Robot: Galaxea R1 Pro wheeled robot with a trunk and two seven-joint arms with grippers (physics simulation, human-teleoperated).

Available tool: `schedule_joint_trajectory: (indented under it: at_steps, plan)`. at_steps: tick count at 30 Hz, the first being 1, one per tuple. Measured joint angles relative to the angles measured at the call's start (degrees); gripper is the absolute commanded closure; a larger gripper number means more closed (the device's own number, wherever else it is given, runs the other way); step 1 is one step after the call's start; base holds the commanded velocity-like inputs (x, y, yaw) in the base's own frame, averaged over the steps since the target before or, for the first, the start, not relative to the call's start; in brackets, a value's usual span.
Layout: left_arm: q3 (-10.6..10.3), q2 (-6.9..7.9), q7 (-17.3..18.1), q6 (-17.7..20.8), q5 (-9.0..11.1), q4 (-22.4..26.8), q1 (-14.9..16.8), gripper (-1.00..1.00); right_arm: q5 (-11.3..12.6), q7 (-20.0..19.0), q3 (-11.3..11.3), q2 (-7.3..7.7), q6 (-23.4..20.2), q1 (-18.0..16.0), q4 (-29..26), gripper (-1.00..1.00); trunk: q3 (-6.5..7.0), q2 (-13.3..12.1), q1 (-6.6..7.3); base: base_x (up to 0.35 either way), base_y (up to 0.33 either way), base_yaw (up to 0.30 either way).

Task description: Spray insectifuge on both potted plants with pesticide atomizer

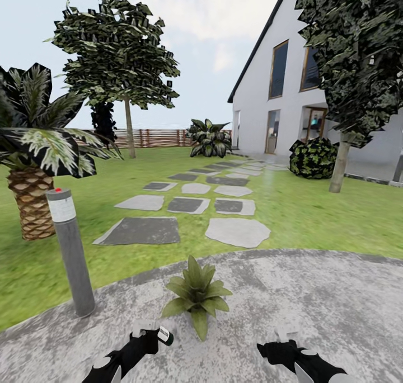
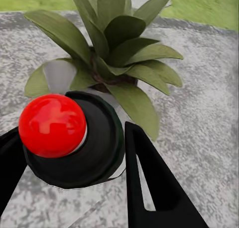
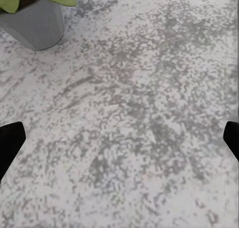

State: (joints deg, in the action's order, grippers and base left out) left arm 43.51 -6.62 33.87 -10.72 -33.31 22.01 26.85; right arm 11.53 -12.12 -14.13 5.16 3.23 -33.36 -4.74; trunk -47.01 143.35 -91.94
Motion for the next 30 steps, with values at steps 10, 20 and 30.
schedule_joint_trajectory:
  at_steps: [10, 20, 30]
  plan:
    - [-0.02, 0.00, 0.00, -0.01, 0.00, -0.01, 0.00, 1.00, 0.00, 0.00, 0.00, 0.00, 0.00, 0.00, 0.02, -1.00, 2.22, -0.13, 0.26, 0.000, 0.000, 0.000]
    - [-0.02, 0.00, 0.00, 0.01, 0.00, -0.02, 0.00, 1.00, 0.00, -0.01, 0.02, 0.00, 0.00, 0.00, 0.00, -1.00, 4.02, -4.14, 2.45, 0.000, 0.000, 0.000]
    - [-0.02, 0.00, 0.00, -0.02, 0.00, -0.02, 0.00, 1.00, 0.00, 0.00, 0.01, 0.00, 0.00, 0.00, 0.02, -1.00, 5.81, -8.15, 4.64, 0.000, 0.000, 0.000]
